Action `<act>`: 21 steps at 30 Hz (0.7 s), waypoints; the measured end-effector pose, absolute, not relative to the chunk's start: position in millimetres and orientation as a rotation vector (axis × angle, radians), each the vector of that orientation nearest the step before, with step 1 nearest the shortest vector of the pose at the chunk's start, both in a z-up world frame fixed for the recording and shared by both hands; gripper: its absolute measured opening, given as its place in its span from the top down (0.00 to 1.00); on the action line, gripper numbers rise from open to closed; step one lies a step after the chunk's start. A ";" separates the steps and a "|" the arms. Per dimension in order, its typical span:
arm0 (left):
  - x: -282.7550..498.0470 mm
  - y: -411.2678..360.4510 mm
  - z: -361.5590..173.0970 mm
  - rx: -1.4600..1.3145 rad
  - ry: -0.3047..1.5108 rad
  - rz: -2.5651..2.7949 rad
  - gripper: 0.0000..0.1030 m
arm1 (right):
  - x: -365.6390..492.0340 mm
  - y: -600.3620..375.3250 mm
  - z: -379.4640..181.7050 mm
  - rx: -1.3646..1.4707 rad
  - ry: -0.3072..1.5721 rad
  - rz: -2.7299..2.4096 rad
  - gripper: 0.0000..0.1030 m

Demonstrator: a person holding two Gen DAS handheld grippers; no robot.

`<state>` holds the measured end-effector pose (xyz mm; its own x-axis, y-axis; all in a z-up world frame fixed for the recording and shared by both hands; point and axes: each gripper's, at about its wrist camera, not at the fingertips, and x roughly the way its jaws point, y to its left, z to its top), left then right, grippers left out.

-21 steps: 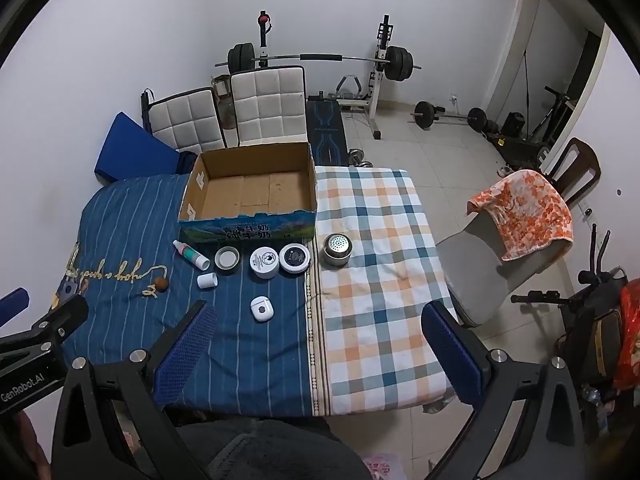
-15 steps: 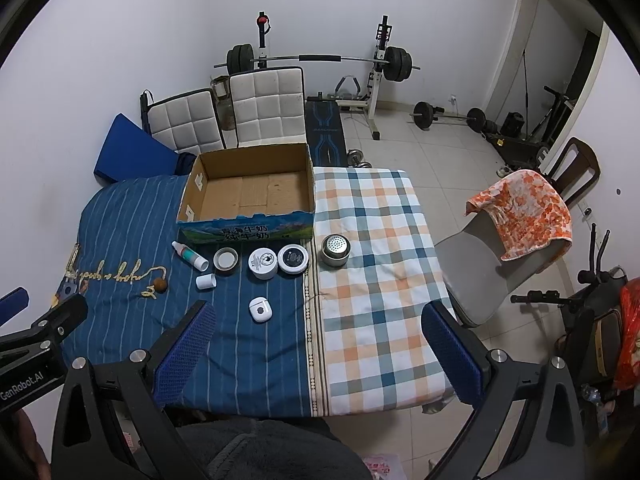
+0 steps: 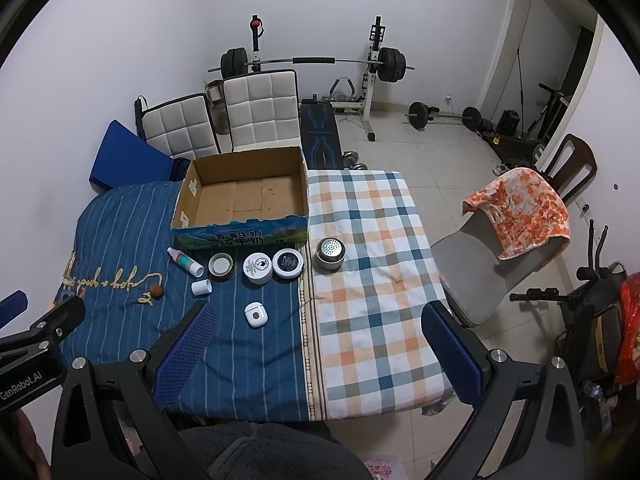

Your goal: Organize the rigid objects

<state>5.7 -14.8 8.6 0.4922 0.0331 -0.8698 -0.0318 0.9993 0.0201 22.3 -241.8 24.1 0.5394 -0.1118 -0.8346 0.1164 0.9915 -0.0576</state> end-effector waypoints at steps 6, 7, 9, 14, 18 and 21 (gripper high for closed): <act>8.6 -14.0 7.6 0.004 1.056 0.039 0.00 | 23.6 -241.8 24.6 0.002 0.985 -0.132 0.00; 8.4 -13.4 7.5 0.003 1.057 0.038 0.00 | 24.0 -242.4 24.5 0.003 0.985 -0.133 0.00; 8.7 -13.4 7.8 0.001 1.055 0.039 0.00 | 24.3 -241.3 25.3 0.004 0.985 -0.134 0.00; 12.2 -12.4 8.8 0.001 1.050 0.037 0.00 | 26.3 -240.8 26.9 0.003 0.981 -0.137 0.00; 12.1 -12.5 8.6 0.000 1.048 0.036 0.00 | 25.8 -241.7 27.2 0.003 0.979 -0.136 0.00; 12.0 -12.5 8.4 0.000 1.046 0.039 0.00 | 29.1 -241.3 29.6 0.001 0.976 -0.137 0.00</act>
<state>12.0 -12.5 8.4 0.5001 0.0320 -0.8654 -0.0318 0.9993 0.0186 29.1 -241.3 29.6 0.5528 -0.1150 -0.8253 0.1160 0.9914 -0.0604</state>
